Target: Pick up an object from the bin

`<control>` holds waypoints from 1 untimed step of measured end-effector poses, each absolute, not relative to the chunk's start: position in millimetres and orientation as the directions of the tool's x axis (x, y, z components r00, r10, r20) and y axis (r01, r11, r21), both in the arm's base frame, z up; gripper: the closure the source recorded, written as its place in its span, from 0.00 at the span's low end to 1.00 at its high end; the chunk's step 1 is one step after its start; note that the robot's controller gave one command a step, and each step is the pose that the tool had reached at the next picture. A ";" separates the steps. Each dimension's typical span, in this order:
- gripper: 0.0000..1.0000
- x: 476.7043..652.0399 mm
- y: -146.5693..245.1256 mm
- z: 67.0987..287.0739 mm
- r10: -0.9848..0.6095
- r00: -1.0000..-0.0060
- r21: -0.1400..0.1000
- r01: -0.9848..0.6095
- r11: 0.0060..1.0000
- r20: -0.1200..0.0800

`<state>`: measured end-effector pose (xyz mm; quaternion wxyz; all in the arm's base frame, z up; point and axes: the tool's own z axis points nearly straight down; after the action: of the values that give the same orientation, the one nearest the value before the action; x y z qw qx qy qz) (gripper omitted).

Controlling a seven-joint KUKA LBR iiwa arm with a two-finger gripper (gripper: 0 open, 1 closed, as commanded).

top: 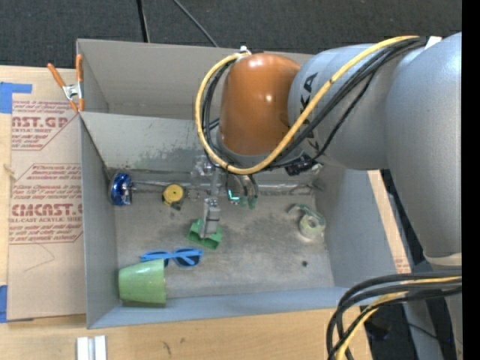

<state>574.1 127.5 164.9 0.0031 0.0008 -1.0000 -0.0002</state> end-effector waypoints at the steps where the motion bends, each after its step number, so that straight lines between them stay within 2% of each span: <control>1: 0.00 525.8 88.1 64.8 -0.037 -0.999 -0.001 -0.037 0.999 0.009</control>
Offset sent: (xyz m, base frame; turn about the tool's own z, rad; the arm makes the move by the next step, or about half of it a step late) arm -0.0449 -0.0383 -0.0949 -0.0364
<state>525.8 88.1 64.8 0.0044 0.0185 -0.9998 0.0006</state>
